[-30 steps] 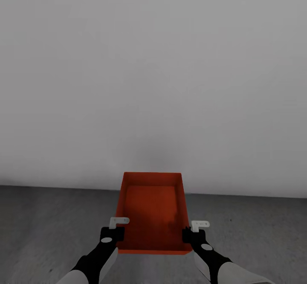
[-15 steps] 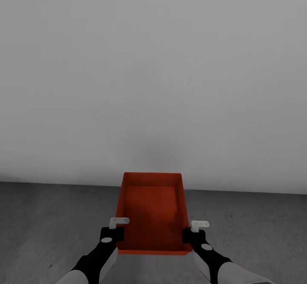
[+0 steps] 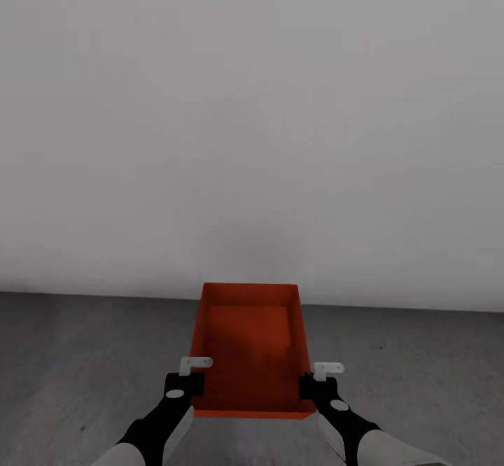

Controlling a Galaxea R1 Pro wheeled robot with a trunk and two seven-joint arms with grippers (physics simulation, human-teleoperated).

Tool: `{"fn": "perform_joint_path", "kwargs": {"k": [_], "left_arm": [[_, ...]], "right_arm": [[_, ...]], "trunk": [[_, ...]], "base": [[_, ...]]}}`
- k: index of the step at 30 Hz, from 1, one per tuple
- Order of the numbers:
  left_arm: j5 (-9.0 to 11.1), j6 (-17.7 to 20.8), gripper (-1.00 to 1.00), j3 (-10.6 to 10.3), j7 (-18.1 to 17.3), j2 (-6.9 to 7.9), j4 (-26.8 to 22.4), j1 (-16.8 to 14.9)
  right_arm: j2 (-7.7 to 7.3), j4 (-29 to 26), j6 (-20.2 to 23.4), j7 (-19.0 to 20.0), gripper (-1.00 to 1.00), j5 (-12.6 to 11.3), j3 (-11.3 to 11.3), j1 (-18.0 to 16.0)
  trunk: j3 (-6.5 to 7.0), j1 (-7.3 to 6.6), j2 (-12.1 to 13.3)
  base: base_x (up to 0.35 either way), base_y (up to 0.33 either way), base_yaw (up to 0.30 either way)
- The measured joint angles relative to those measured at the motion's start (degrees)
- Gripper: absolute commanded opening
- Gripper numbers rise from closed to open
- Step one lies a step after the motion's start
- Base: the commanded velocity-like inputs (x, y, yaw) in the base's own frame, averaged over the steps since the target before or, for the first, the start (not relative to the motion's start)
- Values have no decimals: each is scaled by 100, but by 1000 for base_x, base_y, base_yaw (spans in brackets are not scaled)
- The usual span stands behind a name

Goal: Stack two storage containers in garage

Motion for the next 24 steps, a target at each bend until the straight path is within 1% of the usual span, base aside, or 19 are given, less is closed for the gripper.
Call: {"fn": "perform_joint_path", "kwargs": {"k": [12,24], "left_arm": [[0,-6,-100,0,0,0,0,0],[-13,-10,-100,4,-1,0,-9,0]], "right_arm": [[0,0,-7,0,-100,-1,1,0],[1,2,-28,0,-100,-2,-3,0]], "trunk": [[-325,264,-482],[-436,264,-483]], "base": [[0,0,0],[0,0,0]]}}
